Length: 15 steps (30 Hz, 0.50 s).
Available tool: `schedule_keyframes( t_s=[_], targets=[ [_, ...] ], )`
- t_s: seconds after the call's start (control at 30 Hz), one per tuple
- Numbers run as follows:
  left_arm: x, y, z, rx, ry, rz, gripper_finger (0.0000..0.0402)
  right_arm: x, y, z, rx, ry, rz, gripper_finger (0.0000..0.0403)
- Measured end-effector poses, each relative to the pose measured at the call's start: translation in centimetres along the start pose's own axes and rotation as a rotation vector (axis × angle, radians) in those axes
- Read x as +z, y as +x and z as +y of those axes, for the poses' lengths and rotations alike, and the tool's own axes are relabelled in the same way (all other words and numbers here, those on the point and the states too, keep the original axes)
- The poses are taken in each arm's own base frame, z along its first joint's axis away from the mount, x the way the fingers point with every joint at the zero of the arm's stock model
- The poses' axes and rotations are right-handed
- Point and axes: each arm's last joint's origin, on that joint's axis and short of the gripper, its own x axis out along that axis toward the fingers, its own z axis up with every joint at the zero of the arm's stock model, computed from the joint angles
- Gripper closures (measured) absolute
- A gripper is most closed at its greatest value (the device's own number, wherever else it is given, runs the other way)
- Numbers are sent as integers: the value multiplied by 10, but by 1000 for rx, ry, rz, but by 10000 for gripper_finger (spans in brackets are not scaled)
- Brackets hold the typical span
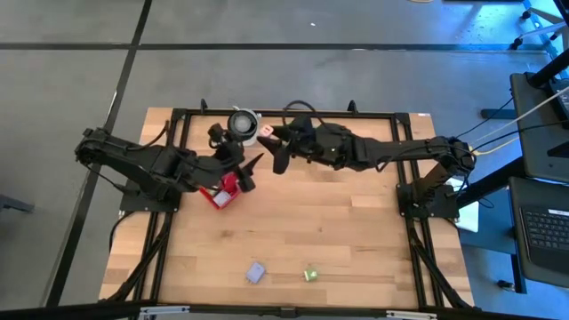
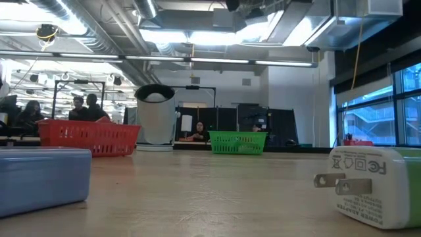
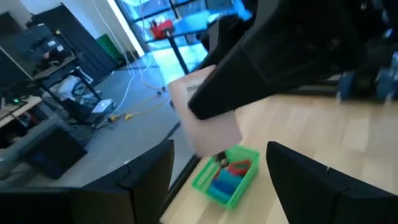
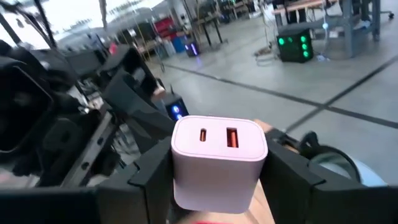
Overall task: Pick & Place Office items
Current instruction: Put the light pink charger adapter into the red bin
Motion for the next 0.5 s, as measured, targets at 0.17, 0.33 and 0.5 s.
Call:
schedule_keyframes(
  t_s=[0.17, 0.33, 0.5],
  targets=[
    [8, 2, 2, 18, -45, -48, 148, 7, 0, 3, 31, -3, -72, 204],
    [16, 1, 2, 22, -26, -101, 148, 8, 0, 3, 33, -6, -76, 204],
    [20, 1, 4, 34, -28, -127, 149, 8, 0, 3, 33, -6, -76, 204]
  ],
)
